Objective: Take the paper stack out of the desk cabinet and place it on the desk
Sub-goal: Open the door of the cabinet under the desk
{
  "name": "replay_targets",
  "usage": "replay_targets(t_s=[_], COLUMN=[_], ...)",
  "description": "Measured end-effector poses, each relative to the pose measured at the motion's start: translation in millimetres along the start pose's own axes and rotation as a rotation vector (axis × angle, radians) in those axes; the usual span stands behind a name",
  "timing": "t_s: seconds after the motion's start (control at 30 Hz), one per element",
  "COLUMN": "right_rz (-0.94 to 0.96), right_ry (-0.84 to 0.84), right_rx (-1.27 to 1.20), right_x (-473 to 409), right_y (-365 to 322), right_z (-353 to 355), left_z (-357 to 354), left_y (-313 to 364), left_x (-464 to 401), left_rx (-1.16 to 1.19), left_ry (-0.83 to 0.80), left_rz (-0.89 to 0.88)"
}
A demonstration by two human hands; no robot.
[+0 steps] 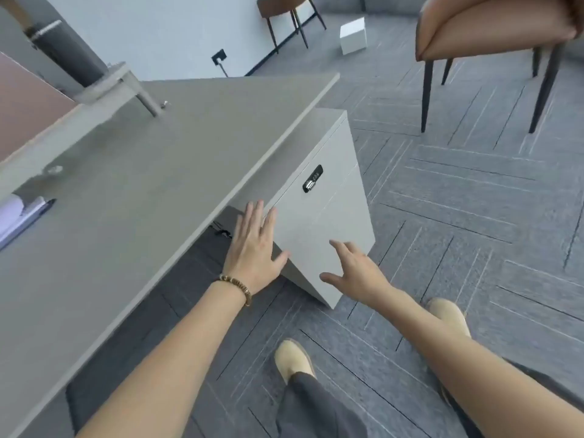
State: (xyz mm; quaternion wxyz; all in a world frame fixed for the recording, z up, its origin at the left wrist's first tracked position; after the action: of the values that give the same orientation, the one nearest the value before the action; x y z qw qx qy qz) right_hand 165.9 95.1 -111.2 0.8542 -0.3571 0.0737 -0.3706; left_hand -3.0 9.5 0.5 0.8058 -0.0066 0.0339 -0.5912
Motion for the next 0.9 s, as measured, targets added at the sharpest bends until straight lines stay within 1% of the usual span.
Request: replay_targets(t_s=[0.07,0.17,0.27,0.37,0.43,0.53,0.63,0.73,0.9], right_rz=[-0.038,-0.07,-0.104,-0.119,-0.113,-0.125,-0.147,-0.188,-0.189], right_ry=[0.017,0.025,0.068,0.081,0.096,0.191,0.211,0.309,0.37], right_rx=[-0.064,-0.151,-0.21,-0.264,-0.289,-0.281,-0.355,-0.413,-0.351], right_x=[-13,-33,-50,-67,-75,-79,-101,-108,-123], right_y=[4,8,10,9,8,-2,-6,-13,-7], right_z=[-16,-46,-69,-90,-101,-110,-130,-132,-138], left_z=[-9,-17,-25,-25,-28,-28,-42,-38,-42], left_y=[-4,-12,-21,-31,-34,-33,-38,-39,-40], left_x=[-14,-31,-43,-52,-55,-50,-58,-58,-61], left_rx=[-0.054,-0.057,-0.11,-0.202,-0.254,-0.23,-0.22,-0.207,-0.202], left_ry=[0.001,-0.021,0.004,0.014,0.049,0.08,0.095,0.134,0.163], left_rz=[-0.054,-0.081,-0.146,-0.173,-0.201,-0.216,-0.198,-0.199,-0.204])
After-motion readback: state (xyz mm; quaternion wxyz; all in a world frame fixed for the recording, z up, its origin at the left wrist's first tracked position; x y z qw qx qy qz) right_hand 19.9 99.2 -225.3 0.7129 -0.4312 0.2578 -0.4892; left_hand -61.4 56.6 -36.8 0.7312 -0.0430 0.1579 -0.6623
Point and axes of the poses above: each hand's wrist, its own x-axis away from the middle knuckle, its own z-axis out of the back of the hand, y = z × x, the point moved 1 cm from there along -x, towards the middle knuckle, and after that the axes turned 6 degrees about x, right-handed, at the moved point
